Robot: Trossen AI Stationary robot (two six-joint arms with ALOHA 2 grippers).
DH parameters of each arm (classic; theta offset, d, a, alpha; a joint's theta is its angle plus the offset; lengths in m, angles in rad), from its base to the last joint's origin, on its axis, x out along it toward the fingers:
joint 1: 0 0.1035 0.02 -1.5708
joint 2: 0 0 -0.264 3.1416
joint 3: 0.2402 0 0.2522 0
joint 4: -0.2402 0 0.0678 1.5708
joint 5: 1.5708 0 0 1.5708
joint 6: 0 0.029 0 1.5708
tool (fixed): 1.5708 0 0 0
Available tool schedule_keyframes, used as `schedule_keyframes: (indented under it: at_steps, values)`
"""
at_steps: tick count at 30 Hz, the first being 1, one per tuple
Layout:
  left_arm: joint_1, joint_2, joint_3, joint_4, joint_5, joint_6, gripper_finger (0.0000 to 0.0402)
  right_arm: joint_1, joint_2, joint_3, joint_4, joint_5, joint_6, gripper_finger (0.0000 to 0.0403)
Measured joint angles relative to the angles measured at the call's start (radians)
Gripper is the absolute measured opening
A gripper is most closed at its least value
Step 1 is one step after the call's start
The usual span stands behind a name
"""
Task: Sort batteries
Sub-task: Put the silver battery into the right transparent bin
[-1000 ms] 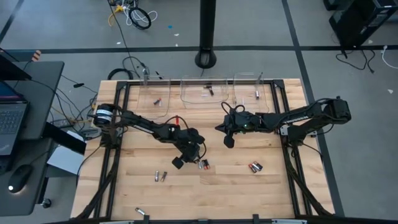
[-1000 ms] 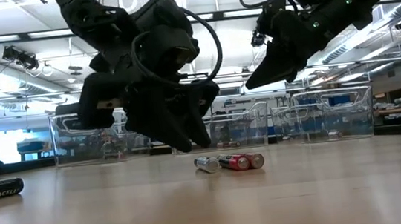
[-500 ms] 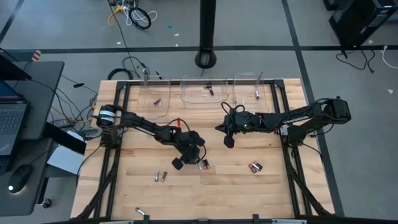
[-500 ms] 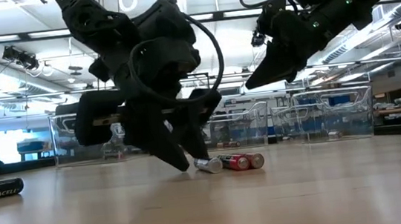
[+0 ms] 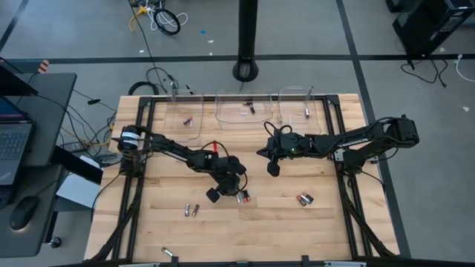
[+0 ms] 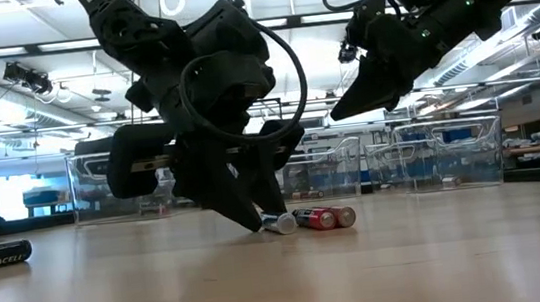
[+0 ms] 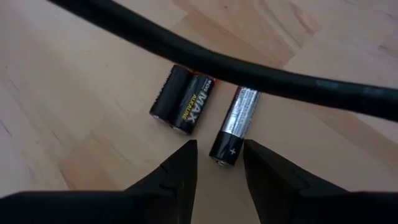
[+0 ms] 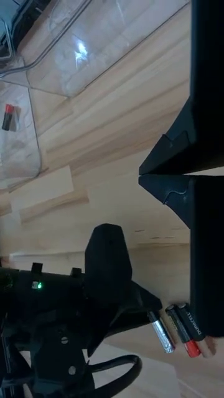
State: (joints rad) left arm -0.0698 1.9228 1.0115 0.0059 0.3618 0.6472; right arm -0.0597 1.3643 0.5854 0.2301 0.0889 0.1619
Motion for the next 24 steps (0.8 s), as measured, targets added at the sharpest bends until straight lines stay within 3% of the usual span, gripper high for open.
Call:
schedule_keyframes:
  at_steps: [11, 24]
  values:
    - [-0.024, 0.000, 0.001, -0.016, 0.008, 0.007, 0.0052, 0.000, 0.000, 0.000, 0.000, 0.000, -0.002, 0.0010]
    - [-0.024, -0.023, 0.001, -0.063, -0.037, -0.049, 0.0044, 0.000, 0.000, 0.000, 0.000, -0.004, -0.004, 0.0012]
